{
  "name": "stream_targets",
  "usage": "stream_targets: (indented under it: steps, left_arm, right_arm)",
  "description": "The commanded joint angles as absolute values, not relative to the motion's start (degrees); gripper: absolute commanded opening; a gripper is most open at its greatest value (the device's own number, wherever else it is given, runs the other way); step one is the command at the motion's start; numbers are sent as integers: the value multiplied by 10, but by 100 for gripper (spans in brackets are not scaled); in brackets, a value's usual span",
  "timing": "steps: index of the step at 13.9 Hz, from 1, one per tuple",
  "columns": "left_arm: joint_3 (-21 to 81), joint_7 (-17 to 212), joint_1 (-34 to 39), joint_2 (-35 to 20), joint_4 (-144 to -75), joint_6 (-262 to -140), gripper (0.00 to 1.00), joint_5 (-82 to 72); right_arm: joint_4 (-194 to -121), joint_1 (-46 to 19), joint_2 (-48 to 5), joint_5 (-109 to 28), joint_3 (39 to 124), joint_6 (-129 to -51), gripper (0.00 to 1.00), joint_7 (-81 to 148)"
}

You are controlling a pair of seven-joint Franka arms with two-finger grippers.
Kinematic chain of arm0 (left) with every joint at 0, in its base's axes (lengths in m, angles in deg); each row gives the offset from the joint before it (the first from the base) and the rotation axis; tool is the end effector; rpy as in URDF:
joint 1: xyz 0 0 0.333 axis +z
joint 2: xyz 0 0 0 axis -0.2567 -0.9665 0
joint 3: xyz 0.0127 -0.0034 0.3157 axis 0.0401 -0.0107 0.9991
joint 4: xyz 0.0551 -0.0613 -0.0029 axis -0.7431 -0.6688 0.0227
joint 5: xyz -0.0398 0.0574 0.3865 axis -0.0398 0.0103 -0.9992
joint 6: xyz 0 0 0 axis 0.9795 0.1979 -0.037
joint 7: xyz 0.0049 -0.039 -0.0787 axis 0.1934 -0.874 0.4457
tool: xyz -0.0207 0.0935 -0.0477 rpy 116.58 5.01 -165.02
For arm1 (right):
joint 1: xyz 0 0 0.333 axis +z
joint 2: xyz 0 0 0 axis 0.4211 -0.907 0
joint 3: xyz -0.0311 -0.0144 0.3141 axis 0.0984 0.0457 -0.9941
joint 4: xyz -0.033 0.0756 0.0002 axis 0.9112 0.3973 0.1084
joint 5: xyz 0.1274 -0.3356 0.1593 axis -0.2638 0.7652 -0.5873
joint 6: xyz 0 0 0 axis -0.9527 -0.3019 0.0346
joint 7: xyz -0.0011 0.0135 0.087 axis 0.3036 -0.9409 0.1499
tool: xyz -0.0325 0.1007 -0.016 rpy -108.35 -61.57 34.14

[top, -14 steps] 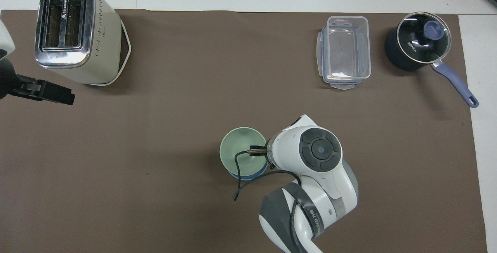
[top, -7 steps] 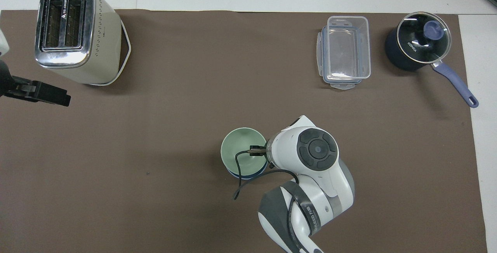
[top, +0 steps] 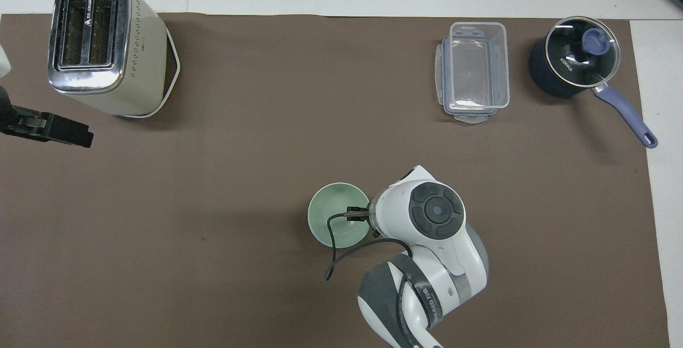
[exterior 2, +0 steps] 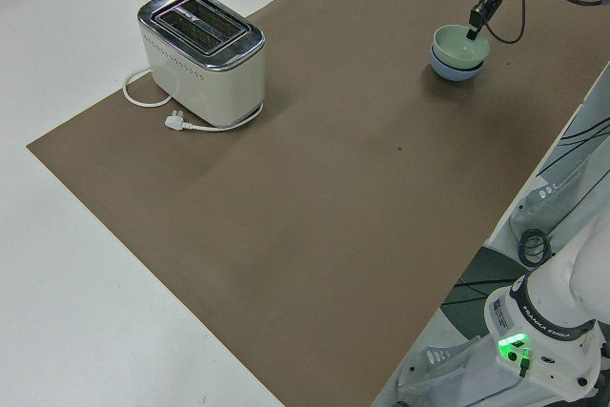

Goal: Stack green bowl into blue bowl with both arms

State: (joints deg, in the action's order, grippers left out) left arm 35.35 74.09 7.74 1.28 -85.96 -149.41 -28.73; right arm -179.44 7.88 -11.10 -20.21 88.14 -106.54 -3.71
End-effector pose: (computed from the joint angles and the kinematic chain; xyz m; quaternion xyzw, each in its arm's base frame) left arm 0.5532 -0.0516 0.6425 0.9935 -0.1130 -0.0005 0.0156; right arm 0.4566 0.3033 0.3515 -0.9973 0.0208 0.0097 0.0704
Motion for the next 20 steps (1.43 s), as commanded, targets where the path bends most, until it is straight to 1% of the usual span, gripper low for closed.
stream_targets:
  steps: [1, 2, 3, 5, 6, 8, 10, 12, 13, 17, 20]
  left_arm:
    - [347, 740, 84, 27, -874, -1490, 100, -299]
    - [347, 740, 84, 27, -874, -1490, 100, -299]
    - [347, 740, 84, 27, -874, -1490, 100, -299]
    - [347, 740, 84, 26, -873, -1491, 100, -299]
    - [347, 740, 84, 27, -873, -1491, 100, -299]
    - [347, 740, 84, 27, -873, -1491, 100, -299]
    - [347, 740, 83, 27, -873, -1491, 100, -298]
    - [347, 740, 82, 26, -873, -1494, 100, -298]
    - [347, 740, 83, 26, -873, -1494, 100, -298]
    - [347, 740, 83, 26, -874, -1497, 100, -298]
    - [347, 740, 83, 26, -874, -1499, 100, -299]
  right_arm:
    - [-1813, 81, -91, -210, 879, -1065, 0, -28]
    - [-1813, 81, -92, -210, 879, -1066, 0, -28]
    - [-1812, 81, -94, -210, 879, -1066, 4, -28]
    - [-1808, 81, -96, -210, 879, -1066, 36, -28]
    - [-1803, 81, -98, -210, 879, -1066, 54, -28]
    - [-1786, 81, -103, -204, 880, -1065, 100, -30]
    - [-1780, 72, -90, -203, 884, -1063, 100, -28]
    - [-1776, 39, -69, -194, 886, -1061, 100, -21]
    - [-1769, 22, -61, -181, 886, -1046, 100, -11]
    - [-1683, -69, -48, -160, 886, -925, 100, 73]
    - [-1637, -142, -32, -159, 886, -845, 100, 147]
